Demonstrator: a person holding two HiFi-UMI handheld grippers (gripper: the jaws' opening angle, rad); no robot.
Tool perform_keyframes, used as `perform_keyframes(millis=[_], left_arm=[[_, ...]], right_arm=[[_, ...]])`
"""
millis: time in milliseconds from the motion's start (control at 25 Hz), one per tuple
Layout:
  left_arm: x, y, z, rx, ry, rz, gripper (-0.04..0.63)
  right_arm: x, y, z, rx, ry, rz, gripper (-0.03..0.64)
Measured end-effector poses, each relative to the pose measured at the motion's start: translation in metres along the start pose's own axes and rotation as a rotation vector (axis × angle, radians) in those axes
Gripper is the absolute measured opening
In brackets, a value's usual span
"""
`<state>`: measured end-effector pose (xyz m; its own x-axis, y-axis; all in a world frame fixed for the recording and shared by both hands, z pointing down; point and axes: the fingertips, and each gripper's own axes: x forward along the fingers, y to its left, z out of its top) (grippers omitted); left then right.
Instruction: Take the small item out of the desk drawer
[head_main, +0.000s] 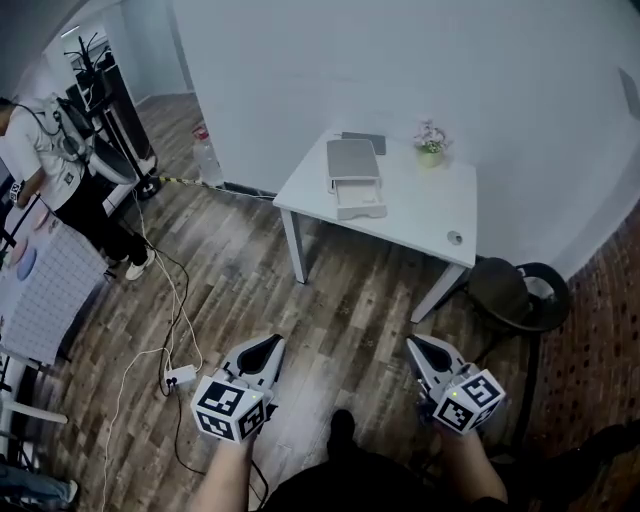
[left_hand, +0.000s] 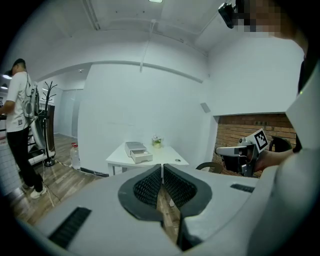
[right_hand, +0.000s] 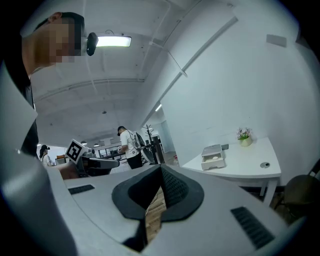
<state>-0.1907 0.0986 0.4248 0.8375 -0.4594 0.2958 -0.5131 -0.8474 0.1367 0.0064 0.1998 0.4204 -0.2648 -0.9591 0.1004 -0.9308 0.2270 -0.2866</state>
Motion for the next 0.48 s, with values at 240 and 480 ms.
perform_keyframes(millis=[240,480], left_arm=[[0.054,0.026,0.015,-0.017,0.026,0.013,0.023],[0.086,0.034,0.032,-0.006,0.025,0.010,0.023]], right_arm=[[0.036,-0.050,0.018,0.013,0.012,0.000,0.002],[0.061,-0.074,0.035,0.016,-0.012,0.018,0.002]])
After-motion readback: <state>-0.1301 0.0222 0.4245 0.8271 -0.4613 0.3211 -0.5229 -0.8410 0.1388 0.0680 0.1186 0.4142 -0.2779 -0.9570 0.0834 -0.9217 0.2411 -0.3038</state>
